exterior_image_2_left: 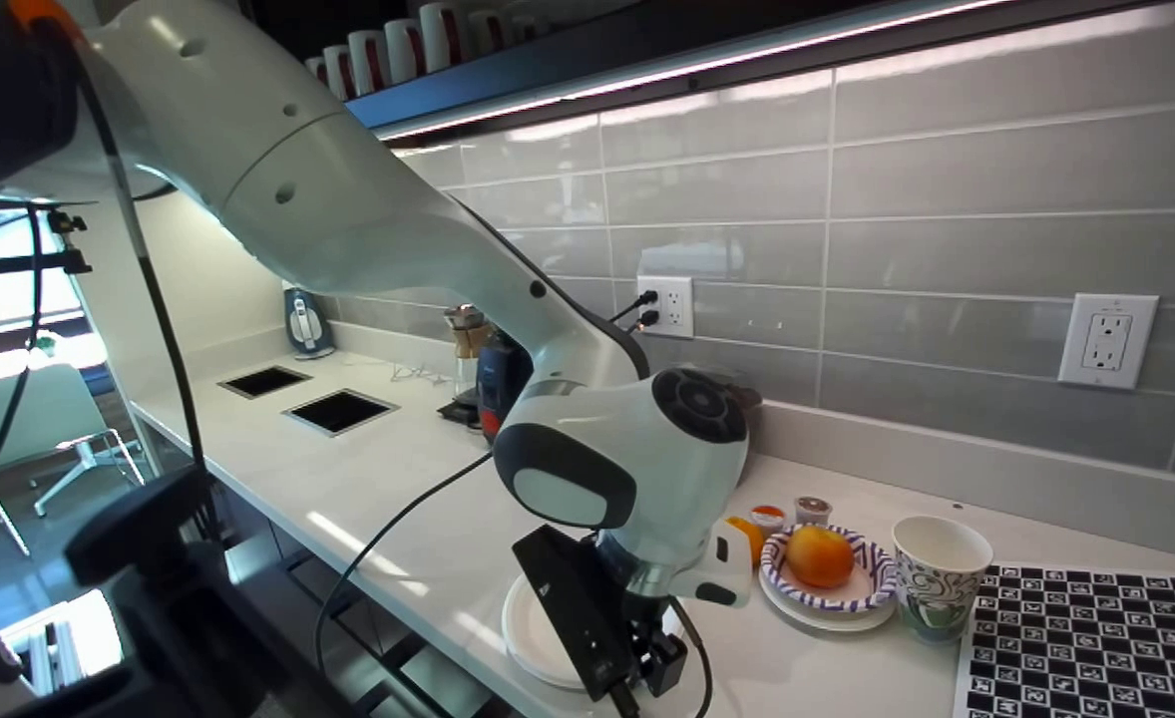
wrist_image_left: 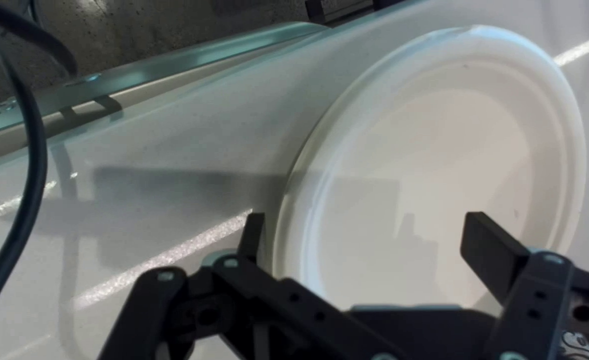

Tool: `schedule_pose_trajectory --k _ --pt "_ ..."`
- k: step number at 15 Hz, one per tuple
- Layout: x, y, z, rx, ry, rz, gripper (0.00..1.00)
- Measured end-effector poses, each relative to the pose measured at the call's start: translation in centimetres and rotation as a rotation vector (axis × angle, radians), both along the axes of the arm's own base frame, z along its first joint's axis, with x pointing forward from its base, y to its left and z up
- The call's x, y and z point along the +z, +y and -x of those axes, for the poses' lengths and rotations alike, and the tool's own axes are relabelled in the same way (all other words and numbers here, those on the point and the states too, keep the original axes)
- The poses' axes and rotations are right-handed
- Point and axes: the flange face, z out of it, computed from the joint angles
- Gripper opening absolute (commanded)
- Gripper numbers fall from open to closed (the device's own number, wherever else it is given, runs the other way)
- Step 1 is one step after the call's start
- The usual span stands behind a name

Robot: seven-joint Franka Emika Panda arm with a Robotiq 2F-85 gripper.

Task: Put the white plates on the counter then unstack them.

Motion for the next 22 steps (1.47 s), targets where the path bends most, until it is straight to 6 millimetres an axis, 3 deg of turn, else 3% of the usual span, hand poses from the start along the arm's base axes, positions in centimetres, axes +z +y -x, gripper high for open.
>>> schedule_pose_trajectory --k 22 --pt "-0.8 -0.2 -1.4 -0.008 0.031 -0.088 1.0"
